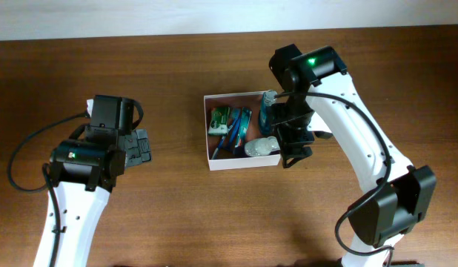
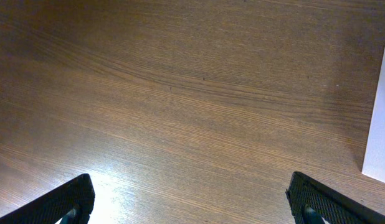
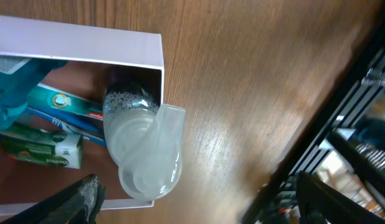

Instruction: Pack container

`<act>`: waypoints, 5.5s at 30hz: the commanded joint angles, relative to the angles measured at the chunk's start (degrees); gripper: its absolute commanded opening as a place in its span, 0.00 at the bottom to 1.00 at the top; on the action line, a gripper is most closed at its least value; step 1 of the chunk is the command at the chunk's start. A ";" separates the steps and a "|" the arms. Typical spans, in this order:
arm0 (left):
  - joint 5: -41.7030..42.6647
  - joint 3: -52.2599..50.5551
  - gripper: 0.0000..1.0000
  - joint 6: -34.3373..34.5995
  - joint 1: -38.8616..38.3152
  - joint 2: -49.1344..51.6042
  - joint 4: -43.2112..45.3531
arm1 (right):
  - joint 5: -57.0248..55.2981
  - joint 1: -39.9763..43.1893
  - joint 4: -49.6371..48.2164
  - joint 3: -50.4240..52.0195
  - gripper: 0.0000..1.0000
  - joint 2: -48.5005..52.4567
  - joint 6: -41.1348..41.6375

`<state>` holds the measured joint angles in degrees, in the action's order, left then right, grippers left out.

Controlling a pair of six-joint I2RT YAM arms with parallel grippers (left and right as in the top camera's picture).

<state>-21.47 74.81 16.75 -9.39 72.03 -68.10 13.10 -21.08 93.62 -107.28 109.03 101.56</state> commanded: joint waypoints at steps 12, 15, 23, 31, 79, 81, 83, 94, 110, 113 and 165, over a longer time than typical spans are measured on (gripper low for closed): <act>-0.61 -0.15 0.99 0.57 0.31 0.17 -0.04 | -6.32 -2.54 -12.70 3.98 0.99 0.13 14.58; -0.61 -0.15 0.99 0.57 0.31 0.17 -0.04 | -6.32 -2.54 -14.10 4.76 0.99 0.13 16.26; -0.61 -0.15 1.00 0.57 0.31 0.17 -0.04 | -8.68 -2.54 -12.28 6.62 0.99 0.13 16.39; -0.61 -0.15 0.99 0.57 0.31 0.17 -0.04 | -8.17 -3.13 -12.44 6.64 0.84 0.13 15.96; -0.61 -0.15 0.99 0.57 0.31 0.17 -0.02 | -7.65 -2.84 -13.55 8.35 0.37 -0.35 12.44; -0.61 -0.15 0.99 0.57 0.31 0.17 -0.04 | -7.80 -2.84 -13.53 8.33 0.35 -0.35 12.44; -0.61 -0.15 0.99 0.57 0.31 0.17 -0.04 | -7.91 -2.82 -13.55 8.33 0.32 -0.35 12.44; -0.61 -0.15 1.00 0.55 0.31 0.17 -0.04 | -9.22 -1.31 -13.60 6.23 0.23 -0.37 7.96; -0.61 -0.15 0.99 0.55 0.31 0.17 -0.04 | -13.20 -0.11 -13.84 3.19 0.22 -0.35 0.66; -0.61 -0.15 0.99 0.57 0.31 0.17 -0.04 | -13.86 -0.11 -14.08 3.19 0.22 -0.35 -2.14; -0.61 -0.15 0.99 0.55 0.31 0.17 -0.04 | -14.75 0.52 -13.03 -1.68 0.31 -0.35 -72.85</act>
<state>-21.50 74.83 16.75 -9.39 72.03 -68.07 -0.32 -20.80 80.34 -107.46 109.03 31.44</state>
